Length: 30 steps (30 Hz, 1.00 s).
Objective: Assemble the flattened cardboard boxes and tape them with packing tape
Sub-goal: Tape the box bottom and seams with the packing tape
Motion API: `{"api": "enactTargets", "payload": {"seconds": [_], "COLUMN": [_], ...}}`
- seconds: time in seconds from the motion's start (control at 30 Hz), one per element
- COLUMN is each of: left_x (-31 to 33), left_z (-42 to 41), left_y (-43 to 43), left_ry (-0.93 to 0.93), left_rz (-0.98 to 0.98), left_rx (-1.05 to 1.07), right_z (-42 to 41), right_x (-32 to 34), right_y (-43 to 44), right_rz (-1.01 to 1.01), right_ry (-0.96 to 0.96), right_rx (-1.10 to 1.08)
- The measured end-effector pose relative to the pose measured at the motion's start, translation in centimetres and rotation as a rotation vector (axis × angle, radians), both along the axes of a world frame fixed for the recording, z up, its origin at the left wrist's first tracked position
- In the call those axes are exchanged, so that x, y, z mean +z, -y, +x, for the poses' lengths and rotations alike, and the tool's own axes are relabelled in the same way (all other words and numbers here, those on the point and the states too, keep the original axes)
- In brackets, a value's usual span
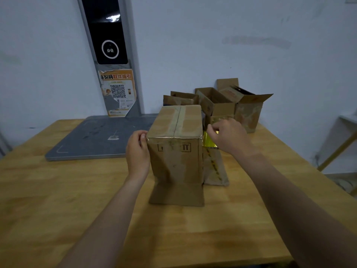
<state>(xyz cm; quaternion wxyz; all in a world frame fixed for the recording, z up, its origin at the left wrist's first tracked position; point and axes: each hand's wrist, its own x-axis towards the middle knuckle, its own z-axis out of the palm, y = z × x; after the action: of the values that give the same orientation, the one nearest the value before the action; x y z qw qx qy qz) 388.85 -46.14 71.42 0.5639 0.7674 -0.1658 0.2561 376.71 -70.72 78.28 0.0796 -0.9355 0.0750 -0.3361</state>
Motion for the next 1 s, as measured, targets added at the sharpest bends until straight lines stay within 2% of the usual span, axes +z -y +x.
{"api": "enactTargets", "payload": {"seconds": [0.07, 0.13, 0.2, 0.23, 0.3, 0.37, 0.4, 0.43, 0.5, 0.57, 0.63, 0.87, 1.0], "left_x": [0.1, 0.5, 1.0, 1.4, 2.4, 3.5, 4.1, 4.7, 5.6, 5.7, 5.4, 4.4, 4.7], "left_z": [0.7, 1.2, 1.9, 2.1, 2.2, 1.4, 0.6, -0.4, -2.3, -3.5, -3.7, -3.0, -1.3], "left_y": [0.3, 0.4, 0.1, 0.0, -0.2, -0.2, 0.2, 0.9, 2.7, 4.2, 5.2, 5.5, 4.0], "left_ry": [-0.163, -0.420, -0.583, -0.600, -0.477, -0.143, 0.057, 0.222, 0.390, 0.428, 0.452, 0.521, 0.443], "left_rz": [-0.073, -0.203, -0.215, -0.181, -0.068, 0.114, 0.197, 0.284, 0.526, 0.778, 0.901, 1.031, 1.013], "left_rx": [-0.099, -0.220, -0.256, -0.246, -0.145, 0.030, 0.043, -0.023, -0.268, -0.436, -0.467, -0.380, -0.359], "right_z": [0.1, 0.1, 0.1, 0.2, 0.3, 0.3, 0.3, 0.2, 0.2, 0.2, 0.2, 0.4, 0.3], "right_x": [0.0, 0.1, 0.1, 0.2, 0.3, 0.3, 0.3, 0.3, 0.3, 0.3, 0.3, 0.0, -0.3], "right_y": [0.0, 0.0, 0.0, -0.1, -0.3, -0.5, -0.5, -0.5, -0.4, -0.5, -0.5, -0.2, -0.2], "right_rz": [-0.005, 0.001, 0.009, 0.010, 0.004, -0.004, -0.003, -0.001, 0.004, -0.004, -0.031, -0.035, 0.052], "right_ry": [0.006, 0.000, -0.001, 0.000, -0.004, -0.014, -0.016, -0.014, -0.006, 0.001, 0.007, -0.007, -0.020], "right_rx": [-0.001, -0.005, -0.009, -0.011, -0.020, -0.030, -0.033, -0.036, -0.042, -0.047, -0.052, -0.035, -0.005]}}
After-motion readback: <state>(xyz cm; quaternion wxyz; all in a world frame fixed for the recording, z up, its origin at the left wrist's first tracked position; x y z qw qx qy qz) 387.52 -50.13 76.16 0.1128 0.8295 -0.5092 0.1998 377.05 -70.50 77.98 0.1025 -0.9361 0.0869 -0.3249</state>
